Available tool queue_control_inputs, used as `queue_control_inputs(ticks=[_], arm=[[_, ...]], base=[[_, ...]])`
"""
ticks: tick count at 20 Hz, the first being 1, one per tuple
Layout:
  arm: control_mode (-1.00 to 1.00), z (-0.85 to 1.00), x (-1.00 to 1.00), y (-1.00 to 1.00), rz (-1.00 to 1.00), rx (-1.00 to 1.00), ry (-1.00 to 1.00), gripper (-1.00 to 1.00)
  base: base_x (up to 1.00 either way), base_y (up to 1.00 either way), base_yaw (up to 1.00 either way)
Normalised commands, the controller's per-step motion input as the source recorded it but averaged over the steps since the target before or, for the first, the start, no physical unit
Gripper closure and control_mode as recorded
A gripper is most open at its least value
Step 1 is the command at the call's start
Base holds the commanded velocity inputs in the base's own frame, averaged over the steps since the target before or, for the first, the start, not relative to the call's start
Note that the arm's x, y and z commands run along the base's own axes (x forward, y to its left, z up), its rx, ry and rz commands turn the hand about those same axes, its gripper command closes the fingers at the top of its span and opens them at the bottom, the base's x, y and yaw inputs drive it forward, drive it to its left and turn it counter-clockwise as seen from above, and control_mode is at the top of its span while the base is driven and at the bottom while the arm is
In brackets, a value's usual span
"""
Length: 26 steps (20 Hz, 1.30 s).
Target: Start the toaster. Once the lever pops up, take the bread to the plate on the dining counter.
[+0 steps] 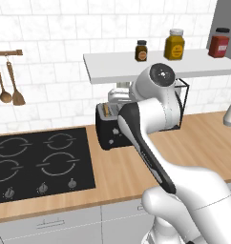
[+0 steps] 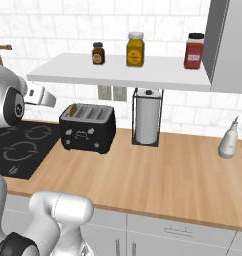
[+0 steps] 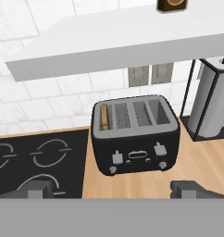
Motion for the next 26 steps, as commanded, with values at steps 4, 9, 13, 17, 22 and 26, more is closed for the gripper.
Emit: queue_control_inputs(ticks=[4,9,13,17,22,26], arm=[[-1.00,0.00,0.00,0.00,0.00,0.00,0.00,-1.00],[-1.00,0.00,0.00,0.00,0.00,0.00,0.00,-1.00],[-1.00,0.00,0.00,0.00,0.00,0.00,0.00,-1.00],[-1.00,0.00,0.00,0.00,0.00,0.00,0.00,-1.00],[-1.00,0.00,0.00,0.00,0.00,0.00,0.00,-1.00],[-1.00,0.00,0.00,0.00,0.00,0.00,0.00,-1.00]], base=[[0.00,0.00,0.00],[0.00,0.00,0.00],[0.00,0.00,0.00],[0.00,0.00,0.00],[0.00,0.00,0.00],[0.00,0.00,0.00]])
